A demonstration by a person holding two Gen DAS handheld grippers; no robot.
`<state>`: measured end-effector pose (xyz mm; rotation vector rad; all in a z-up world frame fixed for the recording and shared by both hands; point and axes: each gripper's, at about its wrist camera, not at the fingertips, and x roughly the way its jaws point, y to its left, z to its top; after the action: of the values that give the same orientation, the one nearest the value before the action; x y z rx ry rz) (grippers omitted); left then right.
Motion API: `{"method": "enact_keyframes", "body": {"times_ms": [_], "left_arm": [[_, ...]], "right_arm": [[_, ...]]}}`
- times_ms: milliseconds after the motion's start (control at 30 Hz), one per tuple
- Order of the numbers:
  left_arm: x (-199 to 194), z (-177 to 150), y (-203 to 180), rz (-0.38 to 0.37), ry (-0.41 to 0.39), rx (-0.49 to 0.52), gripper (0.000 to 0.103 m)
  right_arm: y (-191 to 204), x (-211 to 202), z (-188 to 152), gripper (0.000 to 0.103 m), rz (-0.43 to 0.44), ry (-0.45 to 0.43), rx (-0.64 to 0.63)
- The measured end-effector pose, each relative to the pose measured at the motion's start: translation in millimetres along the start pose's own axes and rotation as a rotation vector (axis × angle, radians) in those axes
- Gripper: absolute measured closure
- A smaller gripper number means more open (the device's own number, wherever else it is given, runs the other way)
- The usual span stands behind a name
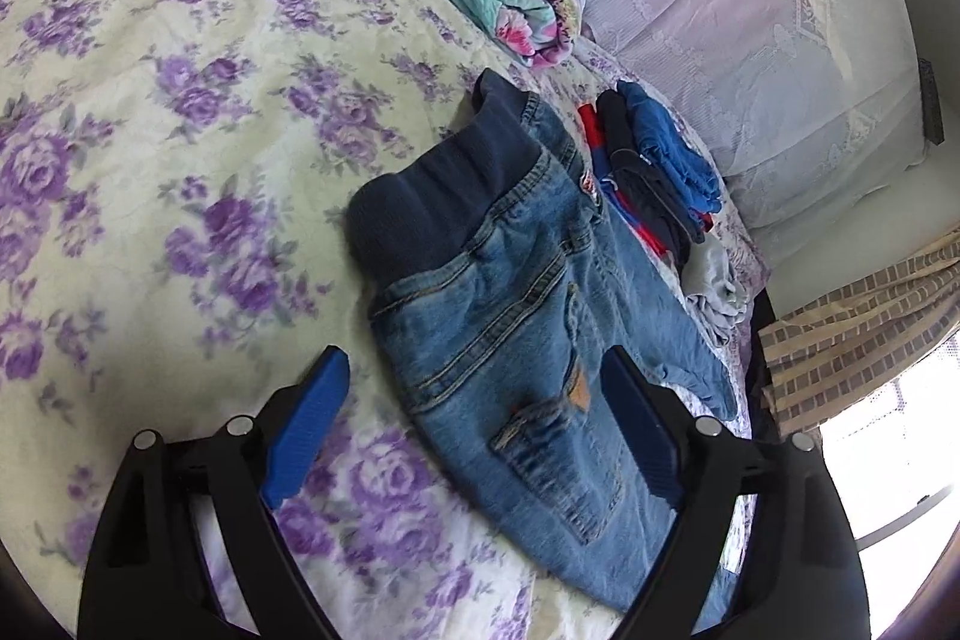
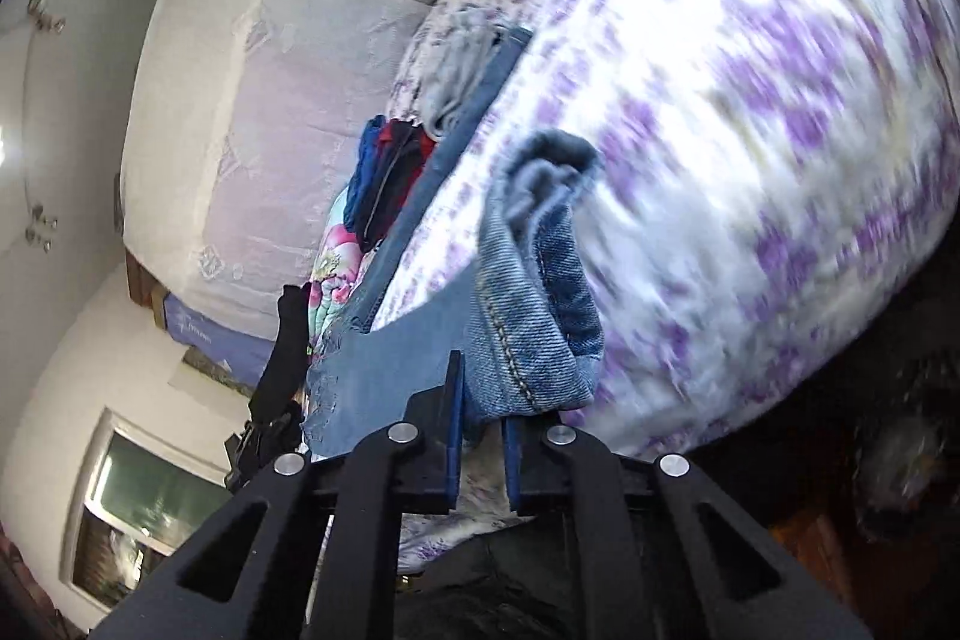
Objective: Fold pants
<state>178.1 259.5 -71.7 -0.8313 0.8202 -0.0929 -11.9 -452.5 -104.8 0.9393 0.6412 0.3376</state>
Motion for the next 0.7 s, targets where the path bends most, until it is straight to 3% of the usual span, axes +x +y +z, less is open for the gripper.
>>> {"method": "enact_keyframes", "body": {"times_ms": [167,300,500,700], "left_arm": [[23,16,3,0.026,0.007,-0.068,0.038],[29,21,15,0.012,0.010,-0.095,0.085],[1,22,-5,-0.059,-0.052,-0.068,0.090],[-30,29,-57,-0.110,-0.109,0.002,0.090]], "right_arm": [[19,12,45,0.092,0.029,0.025,-0.027],[25,40,79,0.093,0.045,0.050,0.002],[57,85,149,0.093,0.035,0.082,-0.035],[123,93,235,0.093,0.111,-0.027,-0.173]]}}
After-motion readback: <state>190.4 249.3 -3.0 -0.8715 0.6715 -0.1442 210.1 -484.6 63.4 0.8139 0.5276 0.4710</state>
